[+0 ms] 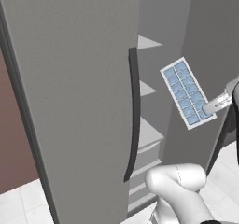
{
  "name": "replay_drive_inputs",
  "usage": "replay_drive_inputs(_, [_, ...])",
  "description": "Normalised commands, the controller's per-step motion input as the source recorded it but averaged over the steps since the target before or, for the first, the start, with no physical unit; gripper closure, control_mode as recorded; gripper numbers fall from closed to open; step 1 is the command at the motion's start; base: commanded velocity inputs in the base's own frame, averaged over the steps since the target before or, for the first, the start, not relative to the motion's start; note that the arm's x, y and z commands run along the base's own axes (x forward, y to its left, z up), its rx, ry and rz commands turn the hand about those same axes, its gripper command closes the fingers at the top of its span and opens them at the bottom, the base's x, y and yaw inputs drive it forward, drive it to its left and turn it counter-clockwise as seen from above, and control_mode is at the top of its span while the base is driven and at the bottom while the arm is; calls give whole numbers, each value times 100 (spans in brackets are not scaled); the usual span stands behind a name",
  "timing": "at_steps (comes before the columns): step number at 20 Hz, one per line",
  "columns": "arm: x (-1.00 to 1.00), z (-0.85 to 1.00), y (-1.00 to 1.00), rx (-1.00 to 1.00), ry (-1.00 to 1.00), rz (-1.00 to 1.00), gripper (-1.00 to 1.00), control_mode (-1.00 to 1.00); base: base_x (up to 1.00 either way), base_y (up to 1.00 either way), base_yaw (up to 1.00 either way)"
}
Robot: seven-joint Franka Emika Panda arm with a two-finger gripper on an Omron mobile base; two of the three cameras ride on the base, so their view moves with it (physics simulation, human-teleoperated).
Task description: The ice cube tray has been filled with water. Take the tray and place it in the freezer to make ice. Close the freezer door after placing the tray.
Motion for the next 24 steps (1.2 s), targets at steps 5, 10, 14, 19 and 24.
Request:
replay_drive_inputs(5, [26, 32, 0, -17, -5, -3, 100, -100, 0, 0, 0])
replay_drive_inputs(10, [20, 25, -4, -10, 0, -1, 100, -100, 0, 0, 0])
replay_drive_inputs(14, [21, 18, -13, -2, 0, 0, 100, -100, 0, 0, 0])
replay_drive_inputs(19, [21, 13, -11, 0, 0, 3, 100, -100, 0, 0, 0])
replay_drive_inputs(24, [40, 6, 0, 0, 0, 5, 100, -100, 0, 0, 0])
